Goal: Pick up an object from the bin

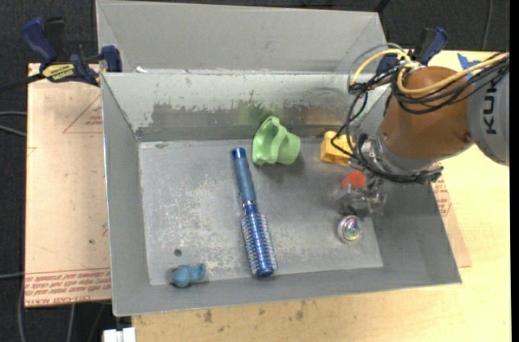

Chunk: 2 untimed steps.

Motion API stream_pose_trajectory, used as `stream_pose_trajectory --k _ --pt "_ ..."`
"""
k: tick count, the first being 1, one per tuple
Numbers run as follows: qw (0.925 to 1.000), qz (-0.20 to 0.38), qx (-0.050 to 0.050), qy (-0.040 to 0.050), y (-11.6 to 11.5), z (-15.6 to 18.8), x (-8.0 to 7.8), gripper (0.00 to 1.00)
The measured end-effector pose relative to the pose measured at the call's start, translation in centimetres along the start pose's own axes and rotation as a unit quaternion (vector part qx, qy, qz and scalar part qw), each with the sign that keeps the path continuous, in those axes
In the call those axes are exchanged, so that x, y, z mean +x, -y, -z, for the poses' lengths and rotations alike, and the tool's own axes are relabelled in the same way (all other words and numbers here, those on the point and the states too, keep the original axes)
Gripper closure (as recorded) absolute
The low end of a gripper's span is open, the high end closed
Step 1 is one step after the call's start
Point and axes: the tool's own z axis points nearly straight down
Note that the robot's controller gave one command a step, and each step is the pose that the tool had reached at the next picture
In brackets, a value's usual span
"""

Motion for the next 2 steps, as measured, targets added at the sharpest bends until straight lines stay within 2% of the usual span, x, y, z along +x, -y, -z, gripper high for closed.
stream_pose_trajectory --k 1,2 --pt "1.0000 0.000 0.000 0.0021 0.0 0.0 -0.2 0.00" --pt "0.9932 0.116 0.005 0.0064 -3.9 0.2 2.2 0.00"
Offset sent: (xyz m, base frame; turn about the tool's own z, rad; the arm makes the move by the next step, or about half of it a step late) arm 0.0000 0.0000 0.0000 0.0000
